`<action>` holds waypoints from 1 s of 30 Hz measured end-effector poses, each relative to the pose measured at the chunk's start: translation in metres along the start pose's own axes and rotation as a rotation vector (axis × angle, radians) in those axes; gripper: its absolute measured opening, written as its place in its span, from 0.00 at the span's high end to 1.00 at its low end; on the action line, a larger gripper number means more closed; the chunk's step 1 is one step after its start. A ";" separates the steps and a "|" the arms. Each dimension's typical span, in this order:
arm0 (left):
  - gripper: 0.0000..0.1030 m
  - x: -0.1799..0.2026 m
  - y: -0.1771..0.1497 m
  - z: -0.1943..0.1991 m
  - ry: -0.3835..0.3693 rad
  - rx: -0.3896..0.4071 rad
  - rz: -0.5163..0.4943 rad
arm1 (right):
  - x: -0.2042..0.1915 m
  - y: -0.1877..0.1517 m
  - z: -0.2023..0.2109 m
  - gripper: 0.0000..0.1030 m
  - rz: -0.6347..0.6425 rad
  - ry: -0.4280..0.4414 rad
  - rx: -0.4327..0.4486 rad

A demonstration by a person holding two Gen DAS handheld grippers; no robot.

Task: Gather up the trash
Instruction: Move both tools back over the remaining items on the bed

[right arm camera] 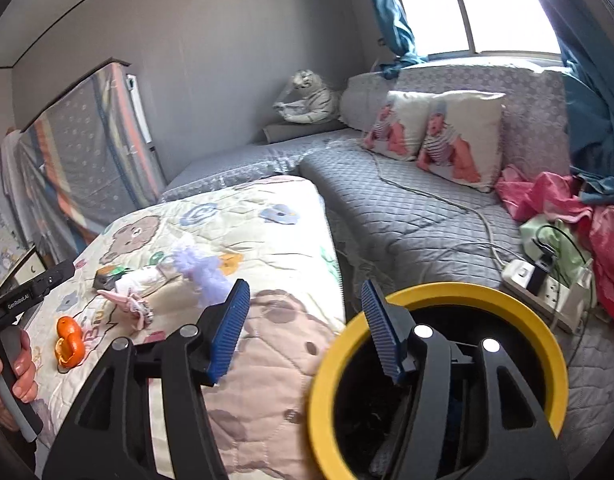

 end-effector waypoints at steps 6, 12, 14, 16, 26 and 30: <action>0.15 -0.063 -0.018 0.021 0.112 0.003 0.018 | -0.069 0.002 -0.032 0.41 0.079 0.121 -0.038; 0.11 -0.091 -0.036 0.034 0.162 -0.012 0.007 | -0.106 0.003 -0.059 0.37 0.131 0.145 -0.067; 0.11 -0.097 -0.042 0.037 0.150 -0.018 0.020 | -0.110 0.003 -0.072 0.36 0.131 0.144 -0.088; 0.11 -0.099 -0.050 0.039 0.139 -0.027 0.024 | -0.111 0.002 -0.082 0.35 0.135 0.135 -0.099; 0.11 -0.050 -0.051 0.022 0.019 -0.011 -0.089 | -0.102 0.000 -0.121 0.33 0.141 0.086 -0.141; 0.11 -0.020 -0.044 -0.006 -0.056 -0.055 -0.112 | -0.096 0.003 -0.135 0.33 0.134 0.084 -0.168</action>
Point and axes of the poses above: each gripper's, at about its wrist camera, not at the fingertips, and z roughly against the way its jaws point, x to its right, y to its top, the point moved 2 cm from there along -z, roughly the way its jaws point, and after that the axes turned 3 degrees about x, right-handed, at the moved point
